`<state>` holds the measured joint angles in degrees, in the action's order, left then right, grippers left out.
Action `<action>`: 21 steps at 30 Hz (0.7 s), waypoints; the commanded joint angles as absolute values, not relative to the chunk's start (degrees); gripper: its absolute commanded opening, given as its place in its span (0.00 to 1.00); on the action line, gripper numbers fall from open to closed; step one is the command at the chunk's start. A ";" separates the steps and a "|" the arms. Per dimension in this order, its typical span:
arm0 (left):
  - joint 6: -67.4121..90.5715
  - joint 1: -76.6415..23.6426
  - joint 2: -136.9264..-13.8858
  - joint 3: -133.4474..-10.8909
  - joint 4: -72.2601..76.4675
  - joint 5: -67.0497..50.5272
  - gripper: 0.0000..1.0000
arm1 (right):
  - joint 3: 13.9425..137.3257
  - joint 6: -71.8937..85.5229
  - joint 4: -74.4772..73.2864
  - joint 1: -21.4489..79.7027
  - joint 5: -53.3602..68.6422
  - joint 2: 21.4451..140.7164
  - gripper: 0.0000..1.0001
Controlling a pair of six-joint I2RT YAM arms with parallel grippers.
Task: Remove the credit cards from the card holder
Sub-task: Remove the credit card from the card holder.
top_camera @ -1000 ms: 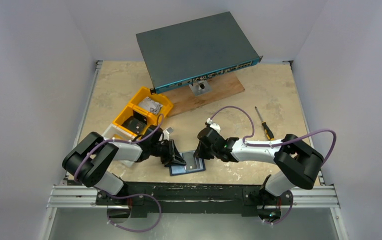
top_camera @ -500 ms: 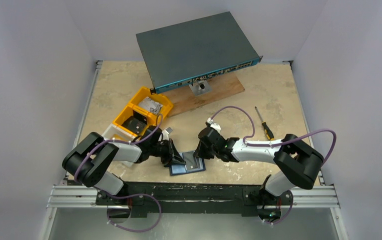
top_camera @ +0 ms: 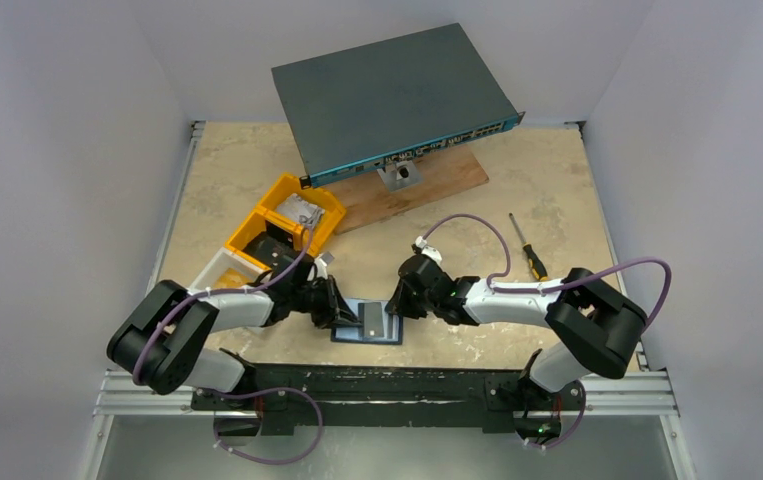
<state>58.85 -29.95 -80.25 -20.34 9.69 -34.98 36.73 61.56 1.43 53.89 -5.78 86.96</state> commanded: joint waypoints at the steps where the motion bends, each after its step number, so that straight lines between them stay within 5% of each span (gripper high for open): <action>1: 55.87 -29.23 -79.15 -19.75 6.35 -33.62 0.00 | 33.93 60.05 -6.95 53.09 -9.12 89.04 0.00; 10: 55.04 -28.21 -77.20 -19.26 5.86 -34.20 0.00 | 33.75 59.61 -6.62 52.65 -8.60 89.23 0.00; 21: 55.80 -28.38 -81.63 -20.54 6.68 -34.43 0.28 | 35.30 58.38 -5.54 52.65 -7.16 91.34 0.00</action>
